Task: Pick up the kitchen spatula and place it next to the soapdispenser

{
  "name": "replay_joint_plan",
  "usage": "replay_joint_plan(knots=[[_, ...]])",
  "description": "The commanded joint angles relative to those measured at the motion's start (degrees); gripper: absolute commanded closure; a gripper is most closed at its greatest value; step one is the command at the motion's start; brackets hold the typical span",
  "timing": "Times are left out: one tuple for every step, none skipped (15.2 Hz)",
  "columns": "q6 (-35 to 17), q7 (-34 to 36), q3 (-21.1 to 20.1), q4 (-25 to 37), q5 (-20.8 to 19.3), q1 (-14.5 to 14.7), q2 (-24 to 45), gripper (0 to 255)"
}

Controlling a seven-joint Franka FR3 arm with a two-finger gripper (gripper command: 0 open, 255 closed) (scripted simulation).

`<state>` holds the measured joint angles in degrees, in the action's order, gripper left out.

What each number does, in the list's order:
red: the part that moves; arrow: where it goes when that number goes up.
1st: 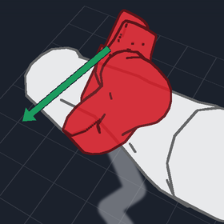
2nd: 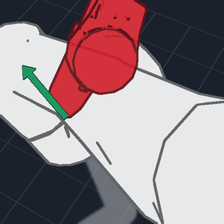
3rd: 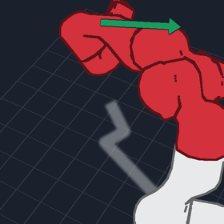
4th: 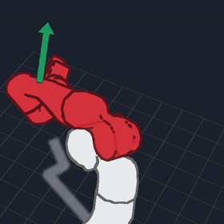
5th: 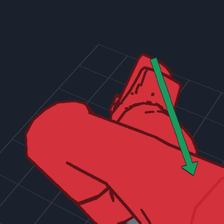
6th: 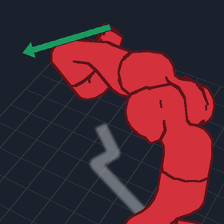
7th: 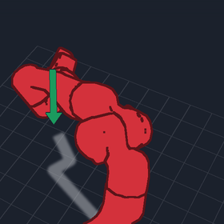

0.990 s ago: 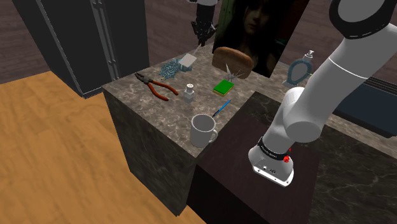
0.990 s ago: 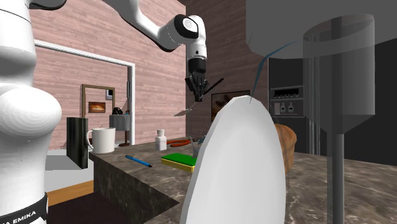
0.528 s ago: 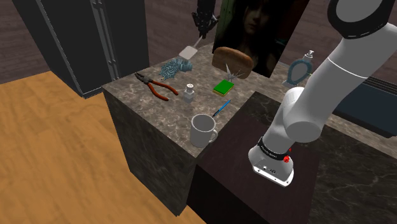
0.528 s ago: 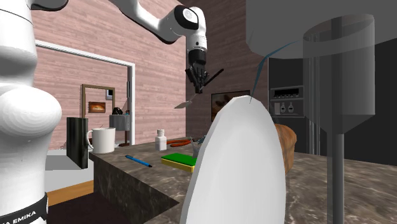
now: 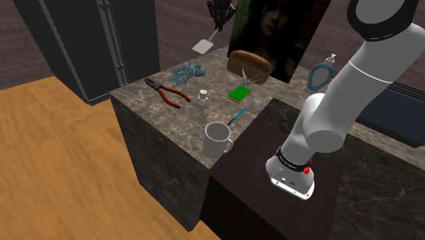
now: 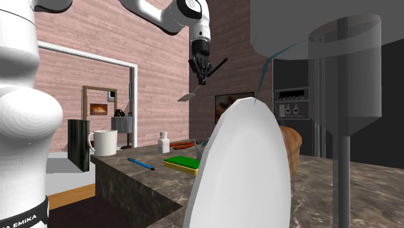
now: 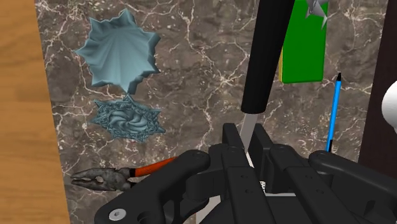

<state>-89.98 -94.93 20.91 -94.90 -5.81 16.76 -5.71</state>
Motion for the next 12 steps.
replay_joint_plan(knots=[[1.65, -0.17, 0.01, 2.13, 0.19, 0.02, 0.54, 255], [2.47, -0.29, 0.04, 3.22, 0.28, 0.01, 0.81, 255], [2.98, -0.37, 0.06, 3.9, 0.34, 0.0, 0.99, 255], [2.75, -1.1, 0.43, 2.33, -0.22, -0.39, -0.5, 255], [2.55, -1.85, 0.82, 0.86, -0.79, -0.8, -1.95, 255], [2.39, -2.62, 1.23, -0.52, -1.35, -1.22, -3.35, 255], [2.27, -3.41, 1.66, -1.82, -1.92, -1.65, -4.7, 255], [2.17, -4.23, 2.1, -3.03, -2.49, -2.1, -6.0, 255], [2.11, -5.07, 2.56, -4.17, -3.05, -2.56, -7.25, 255], [2.06, -5.93, 3.04, -5.22, -3.62, -3.03, -8.46, 255], [2.04, -6.82, 3.53, -6.2, -4.19, -3.52, -9.62, 255], [2.04, -7.73, 4.05, -7.11, -4.75, -4.0, -10.73, 255]])
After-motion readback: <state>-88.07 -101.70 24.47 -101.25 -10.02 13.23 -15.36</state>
